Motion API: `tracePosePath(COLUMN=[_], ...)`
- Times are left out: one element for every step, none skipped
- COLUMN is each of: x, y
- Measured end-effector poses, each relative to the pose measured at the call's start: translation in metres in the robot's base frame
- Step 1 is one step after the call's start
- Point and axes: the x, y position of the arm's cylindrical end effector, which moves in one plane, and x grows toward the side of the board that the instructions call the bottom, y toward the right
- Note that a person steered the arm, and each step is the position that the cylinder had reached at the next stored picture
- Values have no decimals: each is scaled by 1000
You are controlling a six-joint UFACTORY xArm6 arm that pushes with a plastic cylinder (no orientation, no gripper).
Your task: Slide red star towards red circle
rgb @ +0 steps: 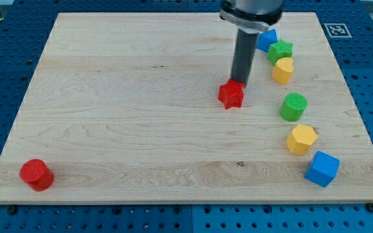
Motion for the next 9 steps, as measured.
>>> tracePosePath(x=[14, 17, 12, 12, 30, 46, 55, 67, 81], y=[28, 23, 6, -25, -53, -82, -115, -150, -182])
